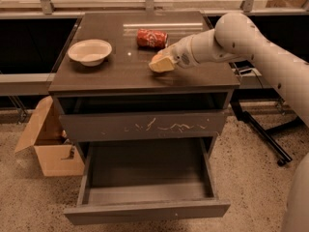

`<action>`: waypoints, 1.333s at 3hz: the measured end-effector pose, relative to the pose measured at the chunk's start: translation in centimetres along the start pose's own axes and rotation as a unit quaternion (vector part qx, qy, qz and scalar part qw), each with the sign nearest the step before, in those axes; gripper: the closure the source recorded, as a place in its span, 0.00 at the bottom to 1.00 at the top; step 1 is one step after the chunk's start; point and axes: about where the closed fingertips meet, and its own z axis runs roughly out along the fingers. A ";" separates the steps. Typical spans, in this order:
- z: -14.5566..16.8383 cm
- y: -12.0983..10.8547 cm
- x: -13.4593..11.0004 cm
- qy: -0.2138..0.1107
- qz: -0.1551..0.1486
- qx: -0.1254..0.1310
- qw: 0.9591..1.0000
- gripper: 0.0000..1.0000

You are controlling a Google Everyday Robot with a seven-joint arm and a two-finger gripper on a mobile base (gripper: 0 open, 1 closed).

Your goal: Place orange into middle drawer

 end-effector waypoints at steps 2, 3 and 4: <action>-4.3 5.6 -5.0 -0.069 -0.077 -0.048 0.994 1.00; -6.7 7.8 -7.2 -0.093 -0.115 -0.065 0.987 1.00; -6.6 7.9 -7.2 -0.093 -0.118 -0.067 0.986 1.00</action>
Offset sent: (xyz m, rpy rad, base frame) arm -0.0890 0.0229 0.0946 0.0832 -0.2218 0.2409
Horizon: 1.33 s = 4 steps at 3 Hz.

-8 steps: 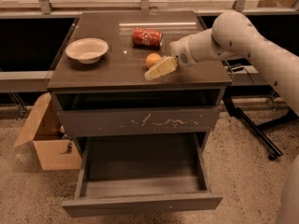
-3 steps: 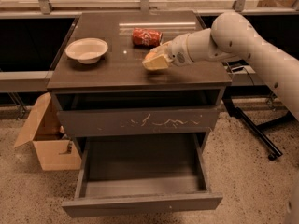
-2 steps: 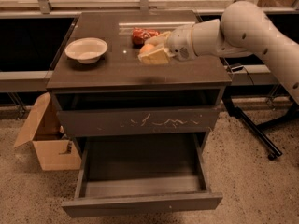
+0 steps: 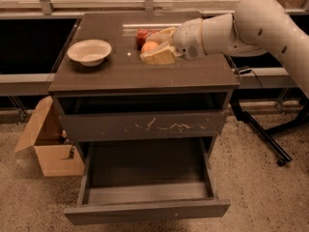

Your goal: Place orange into middle drawer

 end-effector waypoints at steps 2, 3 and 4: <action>-0.3 7.2 2.4 0.022 0.030 -0.019 0.999 1.00; -0.1 12.1 5.9 0.035 0.074 -0.026 0.996 1.00; 1.2 17.0 11.2 0.044 0.134 -0.050 0.989 1.00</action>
Offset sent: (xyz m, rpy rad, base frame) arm -0.1325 0.0022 -0.0934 -0.0409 0.1874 -0.0259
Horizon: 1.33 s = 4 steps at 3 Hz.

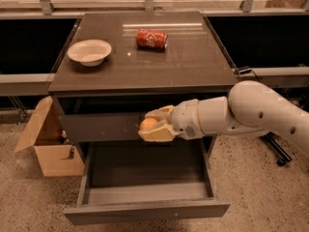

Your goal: Place orange into middle drawer

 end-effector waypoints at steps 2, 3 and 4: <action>1.9 -0.2 4.3 0.000 0.013 0.000 1.000 1.00; 4.2 -0.7 10.0 0.000 0.023 -0.001 1.000 1.00; 6.3 -1.7 15.2 0.014 0.035 0.002 0.999 1.00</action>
Offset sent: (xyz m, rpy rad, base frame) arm -0.0014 -0.0125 -0.1198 0.0167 0.0559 -0.0413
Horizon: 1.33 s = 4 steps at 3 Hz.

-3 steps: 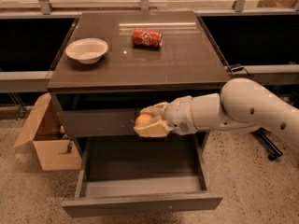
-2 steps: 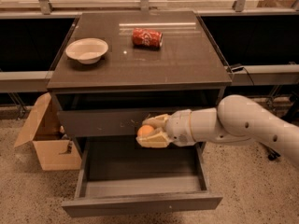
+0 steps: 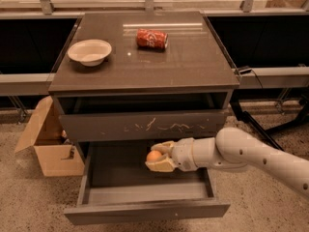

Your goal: Place orange into middle drawer

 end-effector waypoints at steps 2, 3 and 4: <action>3.1 -3.0 8.5 0.044 0.048 0.006 0.998 1.00; 4.3 -4.1 11.7 0.070 0.070 0.007 0.995 1.00; 5.0 -4.9 13.9 0.089 0.089 0.006 0.992 0.82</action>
Offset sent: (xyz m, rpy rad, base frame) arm 0.0228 -0.0361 -0.1429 -0.1055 0.1734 -0.0853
